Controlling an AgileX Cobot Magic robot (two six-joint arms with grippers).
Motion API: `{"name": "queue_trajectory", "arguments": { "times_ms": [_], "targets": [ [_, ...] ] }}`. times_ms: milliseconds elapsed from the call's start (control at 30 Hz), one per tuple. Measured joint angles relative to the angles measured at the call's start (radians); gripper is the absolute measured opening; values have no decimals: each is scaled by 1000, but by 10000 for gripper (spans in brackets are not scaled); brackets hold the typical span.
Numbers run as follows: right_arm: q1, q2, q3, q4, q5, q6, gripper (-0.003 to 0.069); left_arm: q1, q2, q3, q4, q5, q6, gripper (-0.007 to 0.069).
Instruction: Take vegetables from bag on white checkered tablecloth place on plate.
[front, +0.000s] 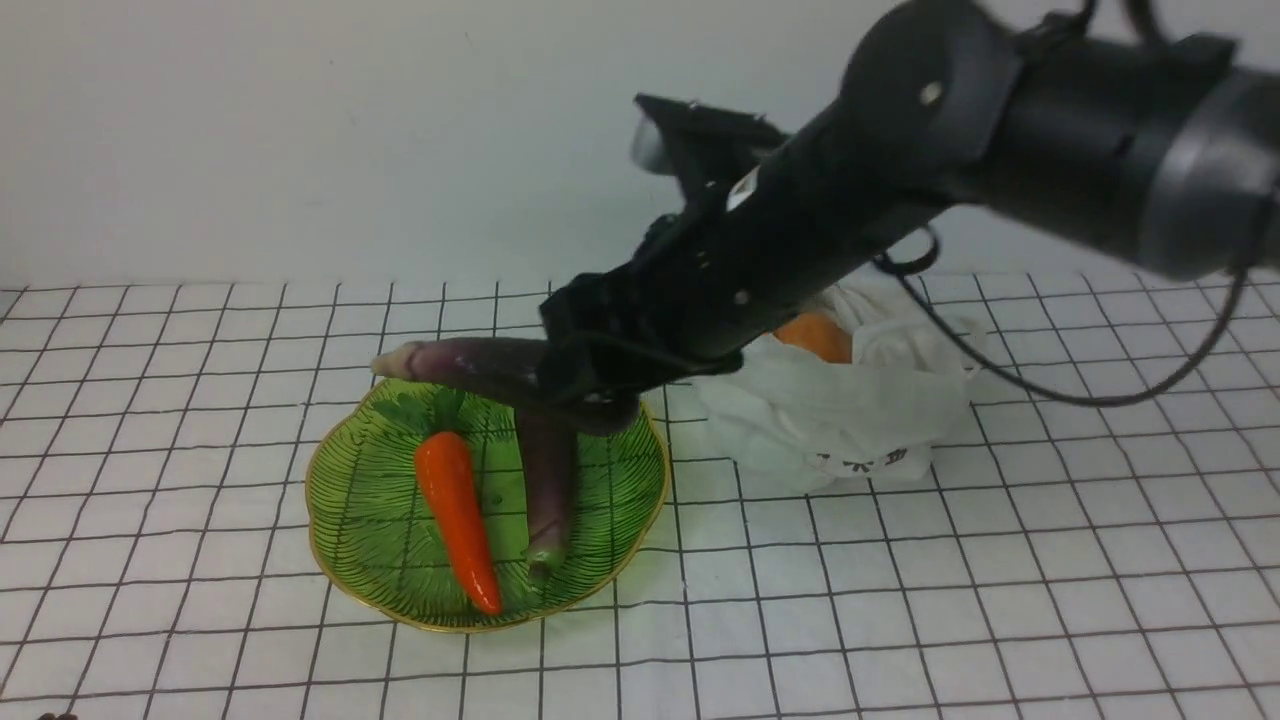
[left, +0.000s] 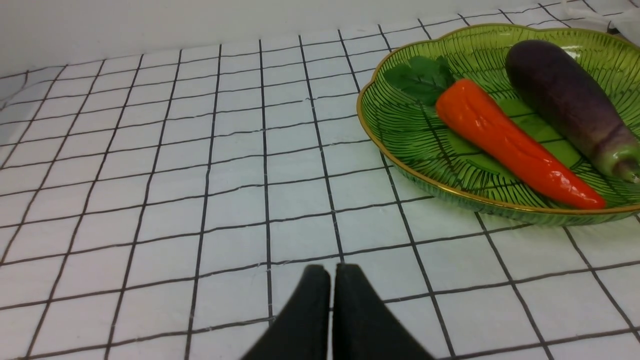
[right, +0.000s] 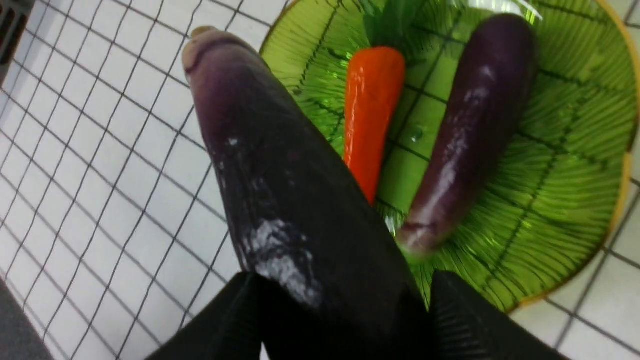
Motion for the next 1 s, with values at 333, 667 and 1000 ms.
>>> {"name": "queue_trajectory", "arguments": {
  "times_ms": [333,667,1000],
  "targets": [
    [51,179,0,3,-195,20,393,0,0,0,0,0,0,-8],
    [52,196,0,-50,-220,-11,500,0,0,0,0,0,0,-8],
    [53,99,1,-270,-135,1,640,0,0,0,0,0,0,-8]
  ]
}}
